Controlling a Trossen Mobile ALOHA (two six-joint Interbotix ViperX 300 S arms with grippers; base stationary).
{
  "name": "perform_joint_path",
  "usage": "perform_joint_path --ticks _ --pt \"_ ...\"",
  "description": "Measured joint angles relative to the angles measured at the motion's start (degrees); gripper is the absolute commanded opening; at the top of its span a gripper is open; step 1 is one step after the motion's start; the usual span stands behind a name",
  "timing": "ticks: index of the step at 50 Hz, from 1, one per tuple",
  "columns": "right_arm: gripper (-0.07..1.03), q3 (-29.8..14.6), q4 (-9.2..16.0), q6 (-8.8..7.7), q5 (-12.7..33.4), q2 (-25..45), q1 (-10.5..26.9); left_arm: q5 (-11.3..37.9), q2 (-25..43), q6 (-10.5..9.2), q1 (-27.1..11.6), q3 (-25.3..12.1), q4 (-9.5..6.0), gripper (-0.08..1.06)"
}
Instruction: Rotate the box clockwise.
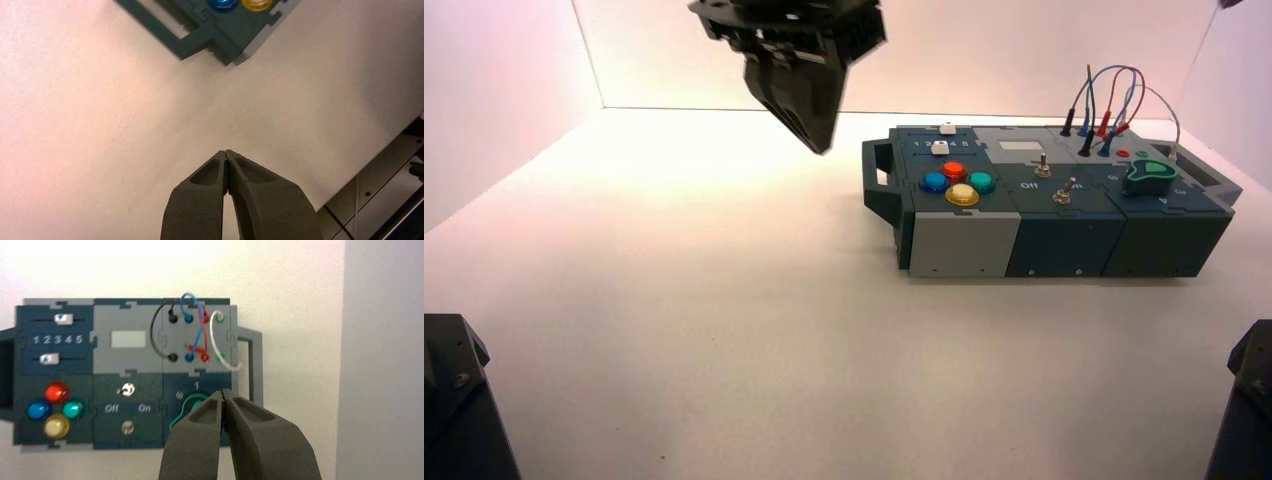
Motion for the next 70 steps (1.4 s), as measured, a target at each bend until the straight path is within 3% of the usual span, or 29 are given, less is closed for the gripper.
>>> perform_joint_path --ticks 7,16,19,26,35,43,53,70 --pt "-0.02 -4.39 0.09 -1.67 -1.93 7.03 -0.26 -2.81 0.70 -0.26 0.26 0.62 -0.09 -0.03" --pt "-0.02 -8.26 0.18 -2.20 -4.31 14.33 -2.02 -4.92 3.43 -0.62 0.26 0.88 -1.14 -0.03" --pt "-0.02 -8.88 0.18 -2.55 -5.01 15.91 -2.81 -5.62 4.66 -0.62 0.26 0.88 -1.67 -0.03" --pt "-0.02 -9.93 0.18 -5.10 -8.09 20.21 -5.45 -7.91 8.96 -0.70 0.09 0.26 -3.78 -0.03" --pt "-0.02 -11.43 0.26 -6.50 -8.96 25.49 -8.26 -8.79 13.80 -0.70 0.26 -1.93 -5.19 -0.03" --pt "-0.02 -11.78 0.53 -7.47 -9.84 28.83 -8.61 -9.23 16.87 -0.70 0.18 -3.96 -5.45 -0.03" --pt "-0.02 -11.51 1.14 -9.93 -14.77 31.20 -8.53 -10.55 19.86 -1.32 0.18 -5.54 -5.45 -0.03" --pt "-0.02 -10.63 1.58 -11.25 -19.86 32.43 -8.17 -13.27 21.45 -1.41 0.18 -5.54 -5.54 -0.03"
